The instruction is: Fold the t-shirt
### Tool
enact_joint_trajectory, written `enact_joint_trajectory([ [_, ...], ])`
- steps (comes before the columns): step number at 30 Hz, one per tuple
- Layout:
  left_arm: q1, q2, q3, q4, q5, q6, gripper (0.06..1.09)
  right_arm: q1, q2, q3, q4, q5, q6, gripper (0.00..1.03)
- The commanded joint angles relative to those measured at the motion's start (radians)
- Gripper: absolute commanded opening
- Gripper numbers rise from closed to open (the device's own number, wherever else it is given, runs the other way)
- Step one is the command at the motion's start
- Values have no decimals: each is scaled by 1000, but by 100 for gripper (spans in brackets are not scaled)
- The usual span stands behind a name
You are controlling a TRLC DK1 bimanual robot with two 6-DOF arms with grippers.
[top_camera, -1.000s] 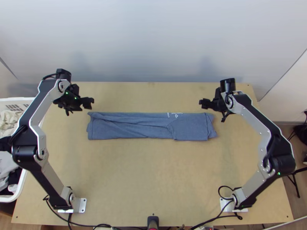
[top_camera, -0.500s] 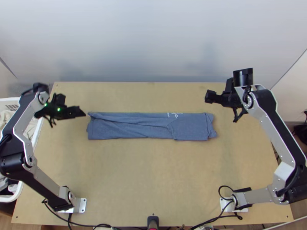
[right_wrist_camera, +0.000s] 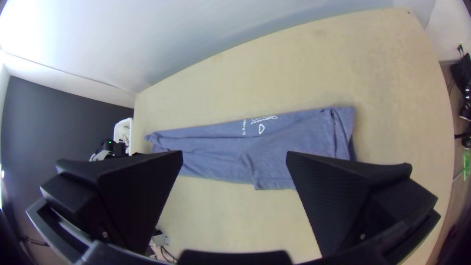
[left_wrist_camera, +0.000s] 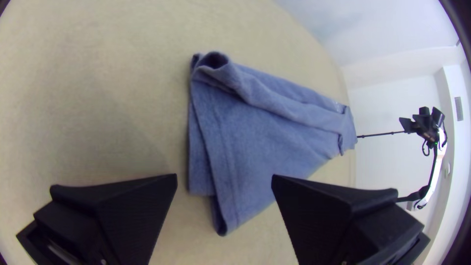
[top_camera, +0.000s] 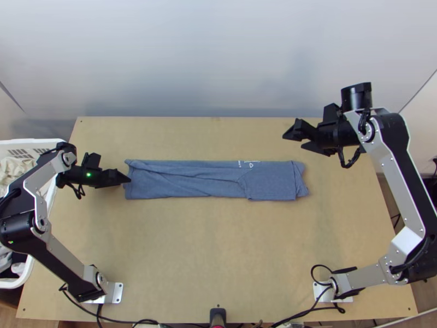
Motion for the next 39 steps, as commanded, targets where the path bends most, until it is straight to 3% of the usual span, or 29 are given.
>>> enact_joint_trajectory([
  [1, 2, 38, -10, 30, 15, 13, 99, -4, 23, 58, -28, -64, 35, 98],
  [10, -69, 72, -10, 53, 15, 3, 103, -10, 19, 72, -28, -63, 46, 98],
  [21, -325, 73, -10, 156, 63, -174, 103, -23, 9, 79, -28, -64, 56, 98],
  [23, -334, 70, -8, 182, 63, -186, 86, -32, 2, 79, -28, -63, 56, 98],
  [24, -334, 69, -5, 189, 61, -195, 68, -36, -3, 79, -28, -64, 56, 98],
  [25, -327, 70, -1, 188, 60, -211, 32, -41, -6, 78, -28, -64, 56, 98],
  [26, -317, 75, 10, 188, 49, -237, 9, -47, -14, 76, -28, -64, 55, 98],
  [33, -80, 55, 67, 126, 17, -246, 9, -73, -43, 42, -29, -73, 50, 98],
  [39, 95, 18, 168, -27, -68, -123, 9, -95, -55, 18, -29, -78, 41, 98],
])
